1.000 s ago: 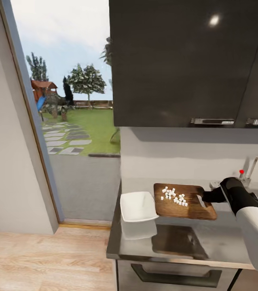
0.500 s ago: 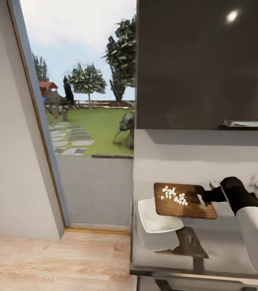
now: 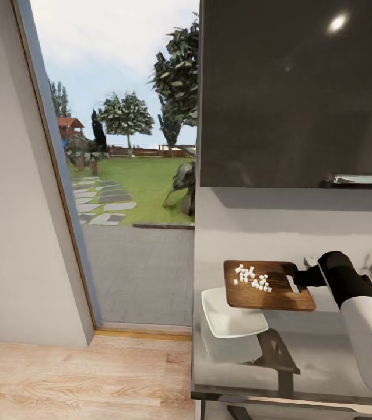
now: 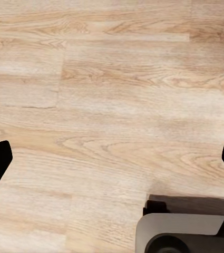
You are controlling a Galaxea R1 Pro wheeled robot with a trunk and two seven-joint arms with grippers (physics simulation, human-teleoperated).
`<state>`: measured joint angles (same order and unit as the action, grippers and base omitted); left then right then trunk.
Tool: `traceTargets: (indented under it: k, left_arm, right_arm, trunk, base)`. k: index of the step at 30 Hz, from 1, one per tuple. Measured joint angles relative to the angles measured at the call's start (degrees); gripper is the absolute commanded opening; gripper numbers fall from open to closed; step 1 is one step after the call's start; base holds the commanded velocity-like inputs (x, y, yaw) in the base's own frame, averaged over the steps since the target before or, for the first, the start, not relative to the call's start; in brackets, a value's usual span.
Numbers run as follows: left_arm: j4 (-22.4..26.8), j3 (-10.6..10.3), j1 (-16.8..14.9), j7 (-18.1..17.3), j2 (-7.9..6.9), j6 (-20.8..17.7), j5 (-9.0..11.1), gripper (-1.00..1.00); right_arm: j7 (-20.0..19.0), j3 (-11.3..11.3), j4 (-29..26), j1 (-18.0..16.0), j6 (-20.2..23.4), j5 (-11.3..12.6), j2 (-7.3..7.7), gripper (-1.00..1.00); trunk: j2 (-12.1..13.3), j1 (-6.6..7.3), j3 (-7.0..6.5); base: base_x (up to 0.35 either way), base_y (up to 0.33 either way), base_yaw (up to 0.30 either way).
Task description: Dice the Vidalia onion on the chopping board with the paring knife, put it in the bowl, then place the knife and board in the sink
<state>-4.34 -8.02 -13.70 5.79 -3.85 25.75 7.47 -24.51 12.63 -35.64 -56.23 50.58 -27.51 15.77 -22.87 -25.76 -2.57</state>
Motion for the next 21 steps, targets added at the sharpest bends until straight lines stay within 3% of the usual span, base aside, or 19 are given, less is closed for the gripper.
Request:
traceTargets:
  k: [4, 16, 21]
  left_arm:
    - [0.0, 0.01, 0.02, 0.0, -0.01, 0.0, 0.0, 1.0]
    - [0.0, 0.0, -0.01, 0.0, -0.05, 0.0, 0.0, 1.0]
    - [0.0, 0.0, 0.03, 0.0, -0.03, 0.0, 0.0, 1.0]
  right_arm:
    - [1.45, -1.87, -0.13, 0.01, 0.01, 0.1, -0.01, -1.0]
    - [1.81, -3.02, -2.88, -0.01, 0.01, 0.15, -0.1, -1.0]
    - [1.89, -5.34, -3.07, -0.01, -0.02, 0.07, -0.1, -1.0]
  trunk:
    - [0.0, 0.0, 0.0]
    - [0.0, 0.0, 0.0]
    - [0.0, 0.0, 0.0]
  base:
    - [0.0, 0.0, 0.0]
    - [0.0, 0.0, 0.0]
    - [0.0, 0.0, 0.0]
